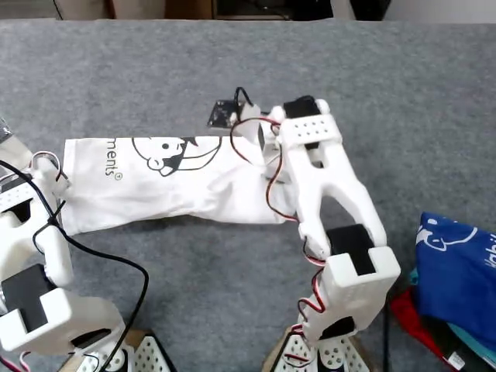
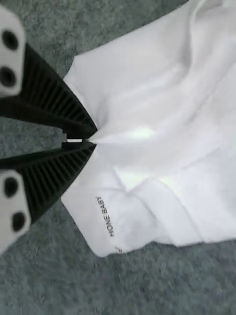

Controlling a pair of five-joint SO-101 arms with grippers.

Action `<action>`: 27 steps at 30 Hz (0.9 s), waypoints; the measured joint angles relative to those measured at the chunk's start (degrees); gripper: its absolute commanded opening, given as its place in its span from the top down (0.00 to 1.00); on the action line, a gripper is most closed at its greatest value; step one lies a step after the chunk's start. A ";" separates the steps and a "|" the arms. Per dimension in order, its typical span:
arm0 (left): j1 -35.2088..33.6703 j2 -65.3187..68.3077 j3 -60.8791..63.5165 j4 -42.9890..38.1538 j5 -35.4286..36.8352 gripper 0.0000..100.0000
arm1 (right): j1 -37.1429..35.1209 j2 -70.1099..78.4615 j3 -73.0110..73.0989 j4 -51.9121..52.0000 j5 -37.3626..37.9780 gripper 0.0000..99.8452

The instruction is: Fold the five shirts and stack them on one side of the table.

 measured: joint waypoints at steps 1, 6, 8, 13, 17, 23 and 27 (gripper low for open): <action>0.00 0.00 0.00 0.00 0.00 0.98 | 0.00 0.00 -1.23 0.53 0.00 0.99; 0.00 0.00 0.00 0.00 0.00 0.98 | 0.00 0.88 -5.27 1.14 1.14 0.99; 0.18 0.00 0.00 0.00 0.00 0.98 | 0.00 2.37 -6.77 1.14 1.41 0.99; 0.62 0.00 0.00 0.00 0.00 0.98 | 0.00 7.65 -12.40 1.49 1.67 0.99; 0.62 0.00 0.00 0.00 0.00 0.98 | 0.00 11.25 -16.53 1.49 3.52 0.99; 0.62 0.00 0.00 0.00 0.00 0.98 | 0.00 12.22 -20.57 5.10 5.27 0.78; 0.62 0.00 0.00 0.00 0.00 0.98 | 0.00 12.22 -22.68 8.70 5.27 0.84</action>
